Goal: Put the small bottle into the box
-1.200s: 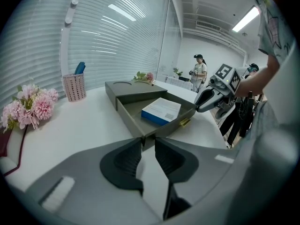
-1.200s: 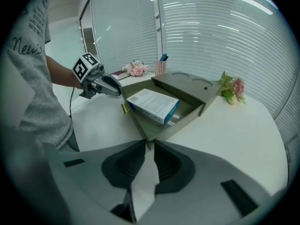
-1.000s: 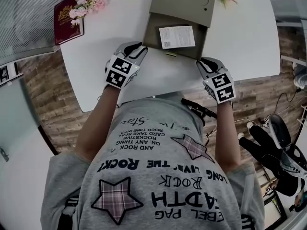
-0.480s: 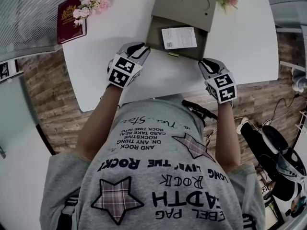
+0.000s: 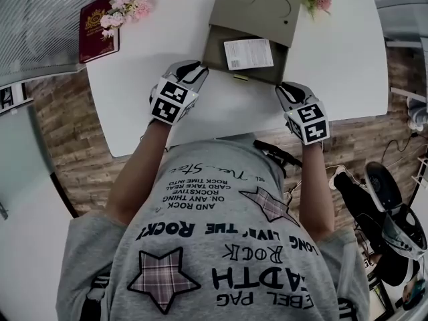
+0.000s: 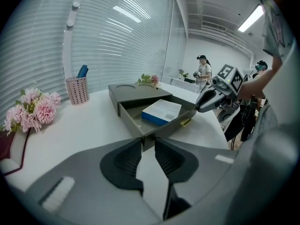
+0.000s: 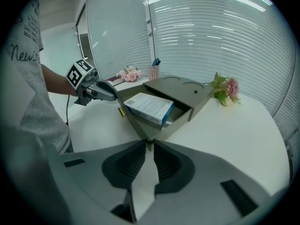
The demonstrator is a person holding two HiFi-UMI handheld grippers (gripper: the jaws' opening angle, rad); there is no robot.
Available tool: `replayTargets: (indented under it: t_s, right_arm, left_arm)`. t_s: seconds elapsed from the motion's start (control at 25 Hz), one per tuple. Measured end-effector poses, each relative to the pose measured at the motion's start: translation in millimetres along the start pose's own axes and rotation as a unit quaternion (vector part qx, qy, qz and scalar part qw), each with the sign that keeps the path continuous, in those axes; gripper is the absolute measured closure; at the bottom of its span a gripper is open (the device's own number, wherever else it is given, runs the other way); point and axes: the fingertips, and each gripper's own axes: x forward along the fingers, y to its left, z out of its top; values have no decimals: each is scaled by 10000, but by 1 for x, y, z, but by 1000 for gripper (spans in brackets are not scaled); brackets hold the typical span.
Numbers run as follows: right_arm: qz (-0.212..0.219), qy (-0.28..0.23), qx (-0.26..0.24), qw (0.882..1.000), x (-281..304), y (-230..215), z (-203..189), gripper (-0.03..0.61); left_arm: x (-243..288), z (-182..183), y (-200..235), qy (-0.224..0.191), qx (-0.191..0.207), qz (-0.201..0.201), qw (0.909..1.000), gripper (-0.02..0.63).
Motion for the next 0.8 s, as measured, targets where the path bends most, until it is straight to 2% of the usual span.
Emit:
replayTargets:
  t_s: [0.8]
  right_arm:
    - [66, -38, 124, 9999, 6, -13, 7, 517]
  left_arm:
    - [12, 10, 11, 4, -107, 131, 9999, 514]
